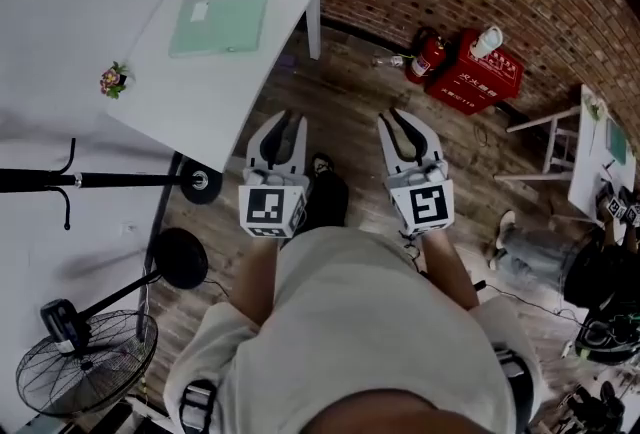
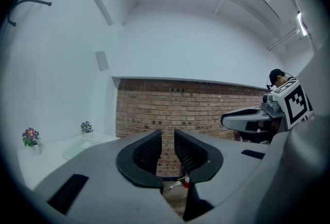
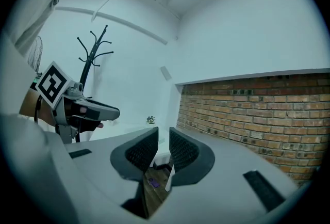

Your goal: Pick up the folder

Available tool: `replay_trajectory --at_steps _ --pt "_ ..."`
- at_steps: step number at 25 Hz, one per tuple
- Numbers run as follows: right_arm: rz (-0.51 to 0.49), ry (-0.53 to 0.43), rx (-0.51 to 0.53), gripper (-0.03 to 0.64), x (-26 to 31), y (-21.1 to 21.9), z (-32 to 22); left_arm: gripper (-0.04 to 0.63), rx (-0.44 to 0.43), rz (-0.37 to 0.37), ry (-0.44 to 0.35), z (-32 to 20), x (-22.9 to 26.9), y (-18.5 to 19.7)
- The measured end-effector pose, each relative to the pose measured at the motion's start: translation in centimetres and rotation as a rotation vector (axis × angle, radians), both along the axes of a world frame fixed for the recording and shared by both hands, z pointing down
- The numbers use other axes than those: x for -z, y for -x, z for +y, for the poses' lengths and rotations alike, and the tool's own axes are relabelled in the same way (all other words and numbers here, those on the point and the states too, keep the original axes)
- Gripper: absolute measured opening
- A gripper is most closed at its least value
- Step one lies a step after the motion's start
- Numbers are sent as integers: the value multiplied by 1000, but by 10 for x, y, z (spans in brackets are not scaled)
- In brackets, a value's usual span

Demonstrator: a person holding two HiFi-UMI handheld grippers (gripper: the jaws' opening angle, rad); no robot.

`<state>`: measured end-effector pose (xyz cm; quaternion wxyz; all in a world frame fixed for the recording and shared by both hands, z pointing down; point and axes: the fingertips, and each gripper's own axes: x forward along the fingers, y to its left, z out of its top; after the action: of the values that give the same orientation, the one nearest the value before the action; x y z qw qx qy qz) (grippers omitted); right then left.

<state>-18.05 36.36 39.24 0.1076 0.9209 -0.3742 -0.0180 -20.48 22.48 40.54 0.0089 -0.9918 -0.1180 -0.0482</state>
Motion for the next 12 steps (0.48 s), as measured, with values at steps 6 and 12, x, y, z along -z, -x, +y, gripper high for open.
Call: replay_trajectory --at_steps 6,12 --pt "-6 41 26 72 -8 -49 -23 71 11 -31 34 -27 -9 -52" --pt "-5 81 86 74 -8 -114 -54 71 15 -40 38 -49 -13 -117"
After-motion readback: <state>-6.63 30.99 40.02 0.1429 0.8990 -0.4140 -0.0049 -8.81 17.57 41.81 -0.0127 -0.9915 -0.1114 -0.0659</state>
